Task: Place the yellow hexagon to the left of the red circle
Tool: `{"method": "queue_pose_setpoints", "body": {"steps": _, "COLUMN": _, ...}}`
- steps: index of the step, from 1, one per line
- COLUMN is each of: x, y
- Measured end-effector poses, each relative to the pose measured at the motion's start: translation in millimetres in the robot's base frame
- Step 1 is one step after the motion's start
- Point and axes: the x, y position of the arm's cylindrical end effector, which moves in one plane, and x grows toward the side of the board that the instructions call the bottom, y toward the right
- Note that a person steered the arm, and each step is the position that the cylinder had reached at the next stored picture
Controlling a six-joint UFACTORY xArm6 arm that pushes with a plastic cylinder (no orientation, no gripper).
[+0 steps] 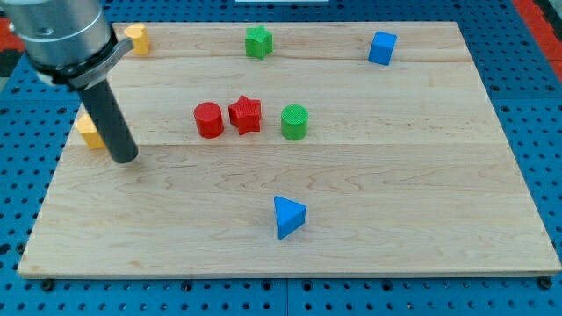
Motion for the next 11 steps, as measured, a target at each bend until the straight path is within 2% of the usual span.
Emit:
{"method": "queue_pose_setpoints", "body": {"steps": 2, "x": -19, "y": -74}}
{"method": "queue_pose_setpoints", "body": {"steps": 3, "x": -33, "y": -88}}
{"method": "queue_pose_setpoints", "body": {"steps": 10, "x": -73, "y": -61}}
{"method": "queue_pose_setpoints", "body": {"steps": 11, "x": -60, "y": -69}}
